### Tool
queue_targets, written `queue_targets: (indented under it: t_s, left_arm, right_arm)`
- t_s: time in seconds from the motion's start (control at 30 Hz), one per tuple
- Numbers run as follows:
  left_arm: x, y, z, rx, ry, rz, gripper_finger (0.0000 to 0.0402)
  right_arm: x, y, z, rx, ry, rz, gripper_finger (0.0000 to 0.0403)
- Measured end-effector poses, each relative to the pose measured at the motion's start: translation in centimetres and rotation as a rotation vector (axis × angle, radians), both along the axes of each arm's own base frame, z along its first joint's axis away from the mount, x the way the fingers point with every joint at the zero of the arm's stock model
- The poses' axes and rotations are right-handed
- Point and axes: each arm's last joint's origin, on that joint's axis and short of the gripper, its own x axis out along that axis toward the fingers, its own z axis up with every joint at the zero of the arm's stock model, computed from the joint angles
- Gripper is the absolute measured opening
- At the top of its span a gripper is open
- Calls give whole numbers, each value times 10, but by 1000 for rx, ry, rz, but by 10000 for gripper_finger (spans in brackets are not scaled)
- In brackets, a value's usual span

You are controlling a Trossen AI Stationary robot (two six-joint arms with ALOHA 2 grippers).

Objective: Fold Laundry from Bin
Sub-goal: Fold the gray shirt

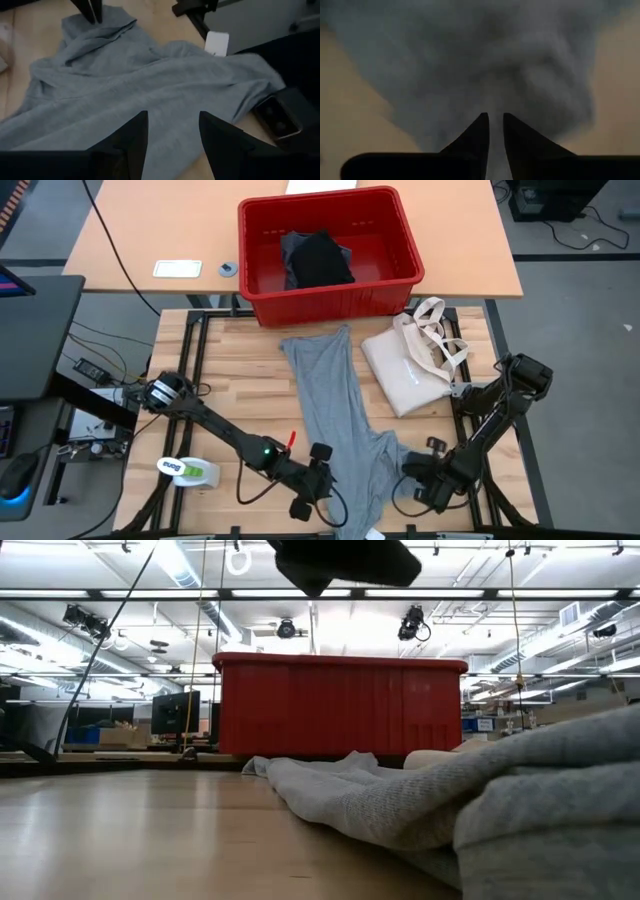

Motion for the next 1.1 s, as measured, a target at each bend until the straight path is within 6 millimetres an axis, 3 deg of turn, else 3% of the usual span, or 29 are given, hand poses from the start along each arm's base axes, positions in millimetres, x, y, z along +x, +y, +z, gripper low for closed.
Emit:
queue_targets:
  t_s: [0.13,0.27,0.5,0.63,0.83,1.1]
  left_arm:
    - [0,-6,3,-53,-28,12,183]
    - [2,-9,9,-129,-74,37,183]
    - [7,-13,13,-193,-143,47,183]
    - [8,-11,14,-204,-159,105,183]
    - [5,-15,12,-249,-126,150,183]
    - [-1,-23,12,-275,-121,159,183]
  right_arm:
    - [-17,3,-6,49,90,-152,59]
    - [-30,23,4,147,170,-306,50]
    - [-45,49,51,68,-30,-259,37]
    - [-43,53,53,-19,-196,-108,38]
    - [-31,56,27,-62,-135,-118,91]
    - [-12,53,24,-20,-159,-258,175]
